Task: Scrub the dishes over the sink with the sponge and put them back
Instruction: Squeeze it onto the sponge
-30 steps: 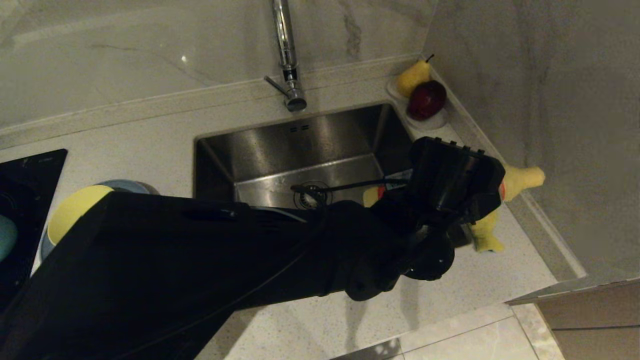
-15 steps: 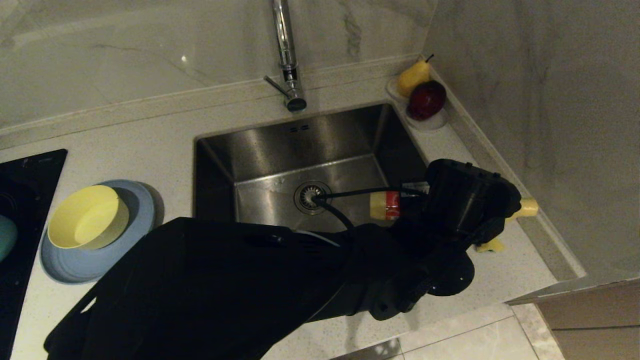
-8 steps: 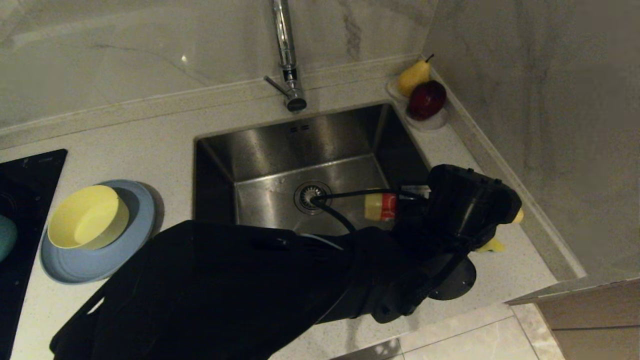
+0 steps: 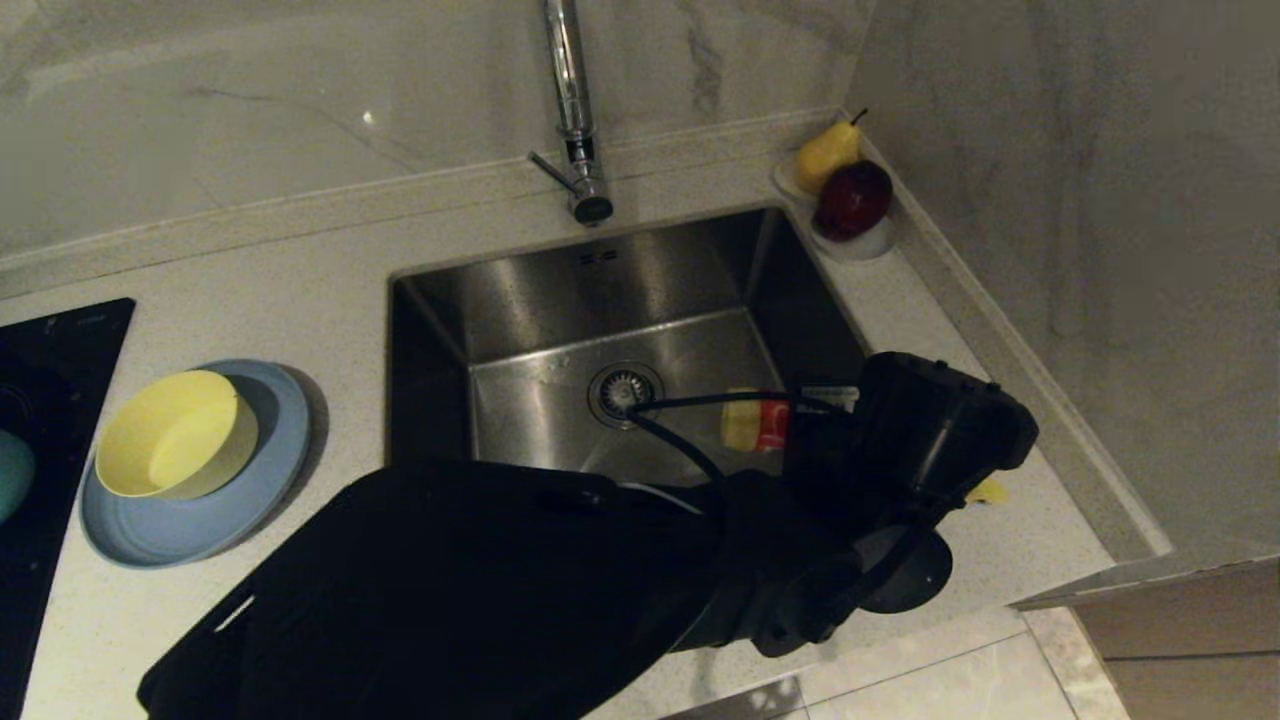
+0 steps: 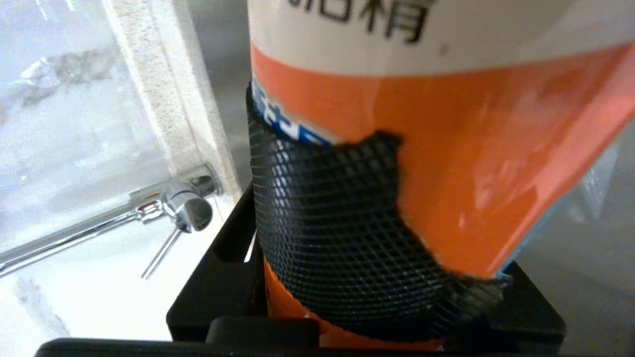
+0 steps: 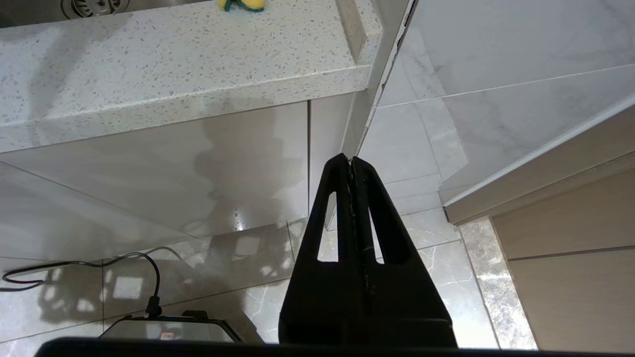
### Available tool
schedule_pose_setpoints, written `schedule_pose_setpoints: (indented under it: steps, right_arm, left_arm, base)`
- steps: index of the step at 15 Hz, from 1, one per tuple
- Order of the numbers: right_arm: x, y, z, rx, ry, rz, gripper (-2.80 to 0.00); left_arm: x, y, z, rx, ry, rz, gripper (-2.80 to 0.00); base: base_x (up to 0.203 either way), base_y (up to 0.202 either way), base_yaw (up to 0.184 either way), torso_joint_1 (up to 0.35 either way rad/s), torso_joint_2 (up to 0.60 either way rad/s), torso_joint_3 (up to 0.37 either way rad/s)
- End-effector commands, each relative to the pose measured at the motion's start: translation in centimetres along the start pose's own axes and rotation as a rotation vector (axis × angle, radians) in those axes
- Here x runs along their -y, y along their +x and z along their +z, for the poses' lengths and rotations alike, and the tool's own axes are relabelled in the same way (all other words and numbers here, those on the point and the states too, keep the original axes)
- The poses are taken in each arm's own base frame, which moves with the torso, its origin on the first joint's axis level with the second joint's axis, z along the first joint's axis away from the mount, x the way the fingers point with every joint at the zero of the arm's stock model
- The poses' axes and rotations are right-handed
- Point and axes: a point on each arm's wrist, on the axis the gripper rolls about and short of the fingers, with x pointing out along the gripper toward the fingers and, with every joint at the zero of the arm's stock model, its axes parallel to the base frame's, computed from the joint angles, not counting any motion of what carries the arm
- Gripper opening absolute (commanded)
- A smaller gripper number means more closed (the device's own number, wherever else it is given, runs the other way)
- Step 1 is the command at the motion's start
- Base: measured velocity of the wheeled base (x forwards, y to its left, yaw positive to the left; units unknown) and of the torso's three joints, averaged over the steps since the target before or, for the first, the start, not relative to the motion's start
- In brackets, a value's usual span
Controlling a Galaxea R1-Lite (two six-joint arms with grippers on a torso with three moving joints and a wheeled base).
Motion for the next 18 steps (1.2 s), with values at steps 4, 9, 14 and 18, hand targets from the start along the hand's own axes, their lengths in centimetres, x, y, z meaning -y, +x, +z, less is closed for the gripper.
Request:
schedule_pose_setpoints:
  steps: [4,9,14,18]
  right_arm:
    - [0.00,-0.01,-0.01,0.001,0.000,0.000,-2.80]
    - [0.00,-0.01,-0.01,0.001,0.000,0.000,-2.80]
    - [0.00,-0.01,-0.01,0.001,0.000,0.000,-2.80]
    - [0.00,-0.01,-0.01,0.001,0.000,0.000,-2.80]
  left_arm:
    - [0.91,0.32,0.15,-0.053,0.020,0.005,-2.80]
    - [0.84,0.37,0.13,-0.105,0.001,0.030,-2.80]
    - [1.19,0.24,0.25,-0.130,0.013,0.031,-2.80]
    - [0.89,-0.16,0.35,-0.138,0.007,0.039,-2.80]
  base:
    - [0.000,0.000,0.000,0.000,0.00,0.000]
    - [0.000,0.000,0.000,0.000,0.00,0.000]
    - [0.000,0.000,0.000,0.000,0.00,0.000]
    - [0.000,0.000,0.000,0.000,0.00,0.000]
